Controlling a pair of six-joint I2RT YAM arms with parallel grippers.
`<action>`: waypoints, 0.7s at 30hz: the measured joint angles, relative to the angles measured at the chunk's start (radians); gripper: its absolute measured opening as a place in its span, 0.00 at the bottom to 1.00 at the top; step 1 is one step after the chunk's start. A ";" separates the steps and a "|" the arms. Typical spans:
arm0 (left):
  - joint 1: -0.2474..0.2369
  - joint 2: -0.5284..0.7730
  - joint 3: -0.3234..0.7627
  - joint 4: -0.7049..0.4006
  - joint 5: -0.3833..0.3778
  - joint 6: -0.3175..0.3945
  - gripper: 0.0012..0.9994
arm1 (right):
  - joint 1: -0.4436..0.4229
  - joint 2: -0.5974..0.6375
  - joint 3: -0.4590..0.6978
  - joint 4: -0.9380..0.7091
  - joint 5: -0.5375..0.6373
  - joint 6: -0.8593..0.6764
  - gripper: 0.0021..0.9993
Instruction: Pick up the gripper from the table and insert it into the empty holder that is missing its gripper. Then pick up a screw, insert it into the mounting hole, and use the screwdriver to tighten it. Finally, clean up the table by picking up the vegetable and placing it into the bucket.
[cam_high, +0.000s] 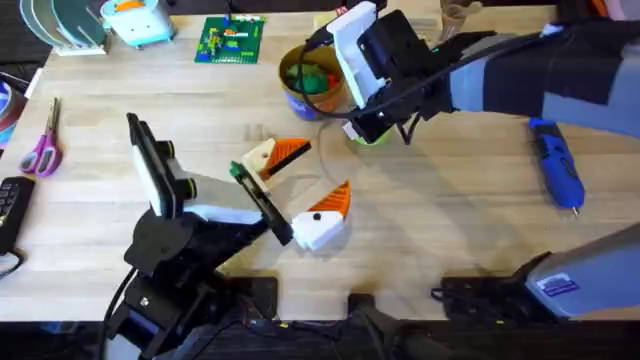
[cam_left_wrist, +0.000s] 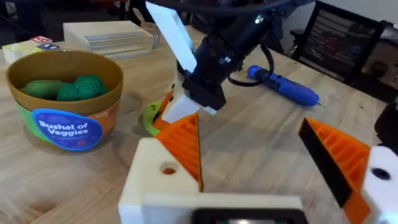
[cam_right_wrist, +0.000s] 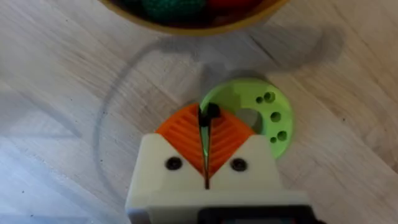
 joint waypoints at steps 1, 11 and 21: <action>0.000 0.000 0.000 0.000 0.000 0.000 0.99 | 0.000 0.000 0.001 -0.002 0.000 0.000 0.01; 0.000 0.000 0.000 0.000 0.000 0.000 0.99 | 0.000 -0.016 0.029 -0.065 -0.001 0.000 0.00; 0.000 0.000 0.000 0.000 0.000 0.000 0.99 | 0.000 -0.202 0.069 -0.076 -0.001 0.000 0.00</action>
